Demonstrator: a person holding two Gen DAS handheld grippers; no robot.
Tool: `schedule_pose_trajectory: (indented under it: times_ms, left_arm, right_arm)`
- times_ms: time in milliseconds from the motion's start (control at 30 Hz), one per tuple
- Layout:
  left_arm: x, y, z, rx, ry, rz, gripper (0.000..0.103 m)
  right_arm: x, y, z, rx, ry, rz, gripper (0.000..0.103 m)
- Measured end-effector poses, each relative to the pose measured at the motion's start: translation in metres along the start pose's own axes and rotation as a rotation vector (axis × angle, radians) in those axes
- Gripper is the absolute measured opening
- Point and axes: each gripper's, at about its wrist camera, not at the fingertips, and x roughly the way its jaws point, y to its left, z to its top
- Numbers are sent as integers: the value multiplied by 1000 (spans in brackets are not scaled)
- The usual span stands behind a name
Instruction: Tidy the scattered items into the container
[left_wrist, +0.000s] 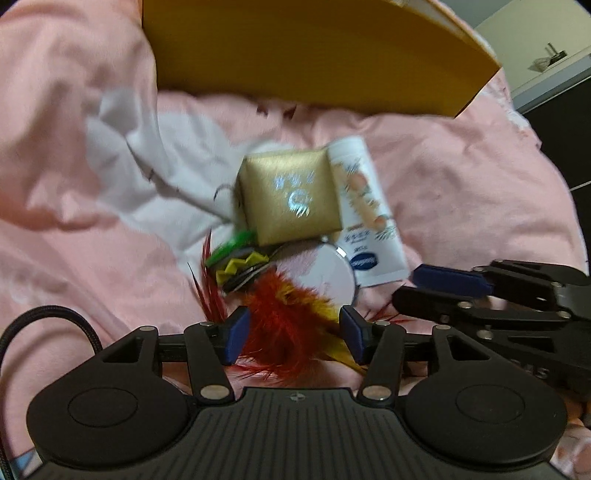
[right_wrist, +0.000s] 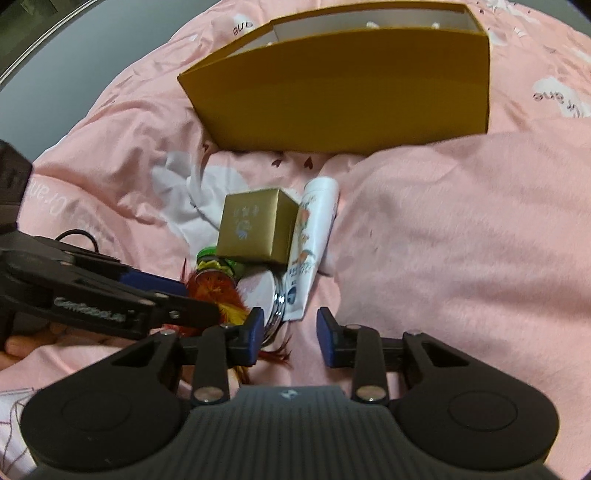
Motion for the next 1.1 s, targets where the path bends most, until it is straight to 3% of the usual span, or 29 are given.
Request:
schedule_pose_trajectory:
  times_ms: [67, 267, 400, 567, 667, 833, 1100]
  left_arm:
    - [9, 2, -1, -11, 32, 4, 61]
    - [19, 2, -2, 0, 69, 37, 28]
    - [14, 1, -4, 13, 41, 40, 15]
    - [-5, 4, -7, 6, -45, 33, 10]
    - [-27, 10, -7, -10, -141, 31, 8]
    - [-48, 25, -2, -52, -267, 45, 7]
    - [-51, 23, 4, -55, -333, 80, 7]
  right_arm:
    - [1, -1, -1, 4, 3, 8, 34]
    - [4, -2, -2, 5, 10, 31, 34]
    - [9, 1, -3, -10, 28, 39, 34]
    - [10, 2, -4, -17, 31, 42, 34]
    - [11, 2, -4, -20, 32, 44, 33]
    - [15, 1, -3, -23, 30, 46, 23]
    - [23, -2, 6, -4, 13, 16, 2]
